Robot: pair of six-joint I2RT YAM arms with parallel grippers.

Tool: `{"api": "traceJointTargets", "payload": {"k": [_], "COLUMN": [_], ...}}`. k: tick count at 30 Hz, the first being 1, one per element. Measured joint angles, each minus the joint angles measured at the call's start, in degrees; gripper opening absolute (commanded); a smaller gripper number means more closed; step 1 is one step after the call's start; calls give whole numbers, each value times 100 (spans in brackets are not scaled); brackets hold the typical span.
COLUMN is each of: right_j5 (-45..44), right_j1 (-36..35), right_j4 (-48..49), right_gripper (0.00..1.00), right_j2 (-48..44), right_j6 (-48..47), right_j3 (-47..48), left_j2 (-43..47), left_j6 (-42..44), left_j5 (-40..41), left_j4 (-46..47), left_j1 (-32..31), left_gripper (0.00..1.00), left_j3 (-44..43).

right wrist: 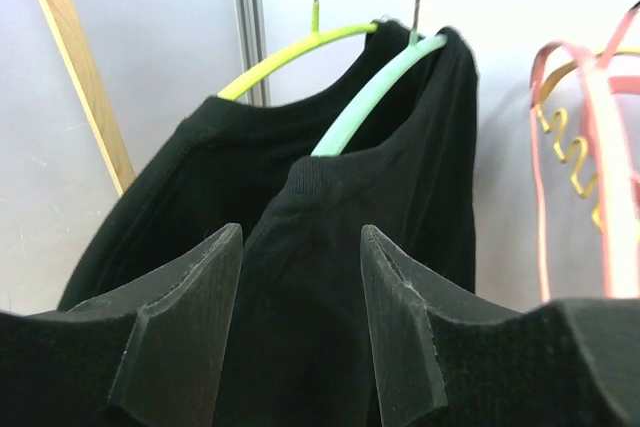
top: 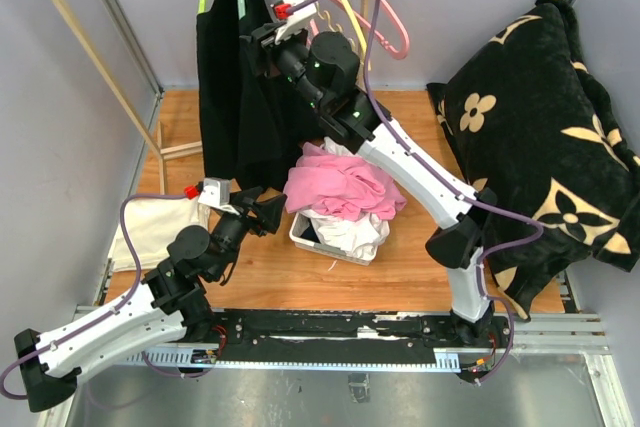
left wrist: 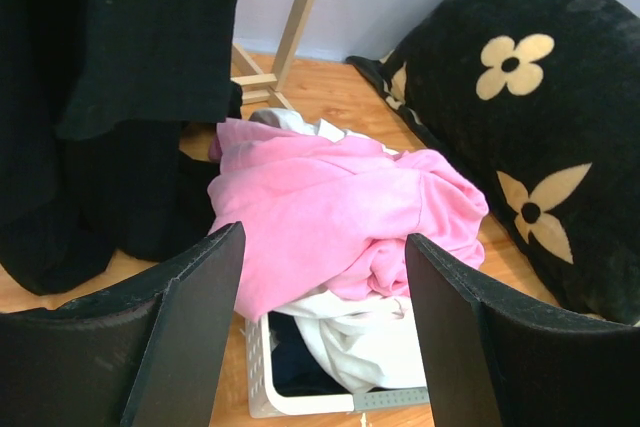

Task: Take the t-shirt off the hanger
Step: Pick up the hanger from the clothesline.

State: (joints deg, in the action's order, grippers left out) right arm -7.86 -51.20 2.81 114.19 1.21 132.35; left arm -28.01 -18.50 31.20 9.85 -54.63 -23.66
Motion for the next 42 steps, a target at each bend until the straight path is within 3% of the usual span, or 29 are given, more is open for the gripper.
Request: {"api": "traceJointTargets", "payload": {"k": [12,26,42], "right_j5": [7,-1051,-396], "right_j1": [-2,-11,157], "right_j4": [-52,50,-125], "right_gripper": [52,52,51], "right_j2": [461,-448,101], "right_j6": [278,-15,-170], "right_j3": [61,-1119,76], "left_j2": [72,-61,63], "left_j6": [9,20,20], "left_j5": [4,-9,-17], "left_j4": [-2,39,35], "left_j1": [0,0,0], "left_gripper": [70,70,70], "left_j3": [0,0,0]}}
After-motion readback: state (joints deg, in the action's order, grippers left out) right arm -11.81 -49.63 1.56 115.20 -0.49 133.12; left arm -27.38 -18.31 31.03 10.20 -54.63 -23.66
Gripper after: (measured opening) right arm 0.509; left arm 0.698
